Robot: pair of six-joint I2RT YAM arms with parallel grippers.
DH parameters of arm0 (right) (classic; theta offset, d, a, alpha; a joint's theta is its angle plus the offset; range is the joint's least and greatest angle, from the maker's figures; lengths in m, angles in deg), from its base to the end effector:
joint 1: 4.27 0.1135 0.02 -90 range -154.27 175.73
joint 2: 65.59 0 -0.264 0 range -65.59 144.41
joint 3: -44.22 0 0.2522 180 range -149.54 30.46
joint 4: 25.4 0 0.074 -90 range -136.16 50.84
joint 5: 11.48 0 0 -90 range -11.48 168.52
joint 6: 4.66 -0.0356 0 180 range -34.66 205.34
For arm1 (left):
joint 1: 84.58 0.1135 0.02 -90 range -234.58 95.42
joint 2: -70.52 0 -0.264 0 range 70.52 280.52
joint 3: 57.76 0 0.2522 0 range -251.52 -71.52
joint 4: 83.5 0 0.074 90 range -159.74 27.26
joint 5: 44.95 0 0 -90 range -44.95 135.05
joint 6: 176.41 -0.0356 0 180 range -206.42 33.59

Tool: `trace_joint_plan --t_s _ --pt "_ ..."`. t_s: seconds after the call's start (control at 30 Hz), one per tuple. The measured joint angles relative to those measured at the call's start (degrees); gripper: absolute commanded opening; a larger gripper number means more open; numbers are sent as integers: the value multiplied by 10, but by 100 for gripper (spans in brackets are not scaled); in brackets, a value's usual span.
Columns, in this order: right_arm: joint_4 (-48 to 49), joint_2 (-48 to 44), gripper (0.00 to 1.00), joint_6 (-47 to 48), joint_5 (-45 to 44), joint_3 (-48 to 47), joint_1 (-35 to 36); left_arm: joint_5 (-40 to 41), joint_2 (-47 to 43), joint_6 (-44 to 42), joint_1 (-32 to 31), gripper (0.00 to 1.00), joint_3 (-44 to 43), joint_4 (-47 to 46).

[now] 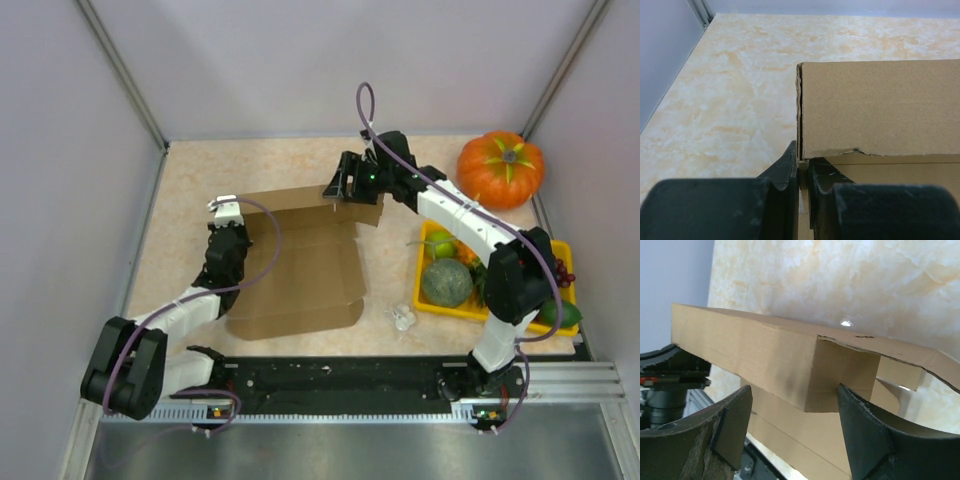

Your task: Fold the paper box

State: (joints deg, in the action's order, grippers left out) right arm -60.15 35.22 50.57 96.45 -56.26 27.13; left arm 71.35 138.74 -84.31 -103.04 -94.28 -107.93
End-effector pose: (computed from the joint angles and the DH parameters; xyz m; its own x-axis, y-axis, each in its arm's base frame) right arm 0.3442 0.2230 0.3094 -0.8083 0.1423 -0.5713 -0.3041 0.7300 0.6120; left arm 0.2342 -0.0616 0.2127 -0.1151 0.0038 -0.9933 -0.1373 0.9903 0.0197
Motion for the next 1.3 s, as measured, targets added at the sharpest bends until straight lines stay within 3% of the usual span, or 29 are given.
trace_joint_plan --t_s 0.13,0.17,0.33,0.37,0.7,0.73,0.77,0.8,0.87,1.03,1.13,1.17,1.2,1.3 --pt "48 0 54 -40 12 13 0 -2 -3 -2 0 0 0 -5" --pt "68 0 44 -52 16 21 0 -1 -3 -2 0 0 0 -5" --pt "134 1 14 -118 42 61 -3 2 -6 -2 3 0 4 -7" --pt "145 1 0 -127 45 66 -4 5 -9 -1 5 0 6 -7" --pt "380 -6 0 -256 72 212 -22 7 -16 8 7 0 7 6" --pt "398 -5 20 -267 79 219 -25 6 -18 9 7 0 7 8" --pt "409 -5 56 -272 88 222 -29 5 -21 10 7 0 7 10" --pt "411 -5 63 -270 94 222 -32 4 -24 13 6 0 7 12" --pt "390 -11 67 -226 91 217 -34 3 -27 20 5 0 7 20" --pt "306 -95 68 -94 50 266 -35 8 -28 36 5 0 7 34" --pt "296 -193 58 -11 30 352 -34 10 -31 42 5 0 7 37" --pt "298 -211 44 10 25 374 -34 10 -33 44 5 0 7 37" --pt "301 -217 42 31 17 389 -34 11 -36 46 5 0 7 38" --pt "313 -177 50 66 3 396 -34 12 -41 52 5 0 7 39"
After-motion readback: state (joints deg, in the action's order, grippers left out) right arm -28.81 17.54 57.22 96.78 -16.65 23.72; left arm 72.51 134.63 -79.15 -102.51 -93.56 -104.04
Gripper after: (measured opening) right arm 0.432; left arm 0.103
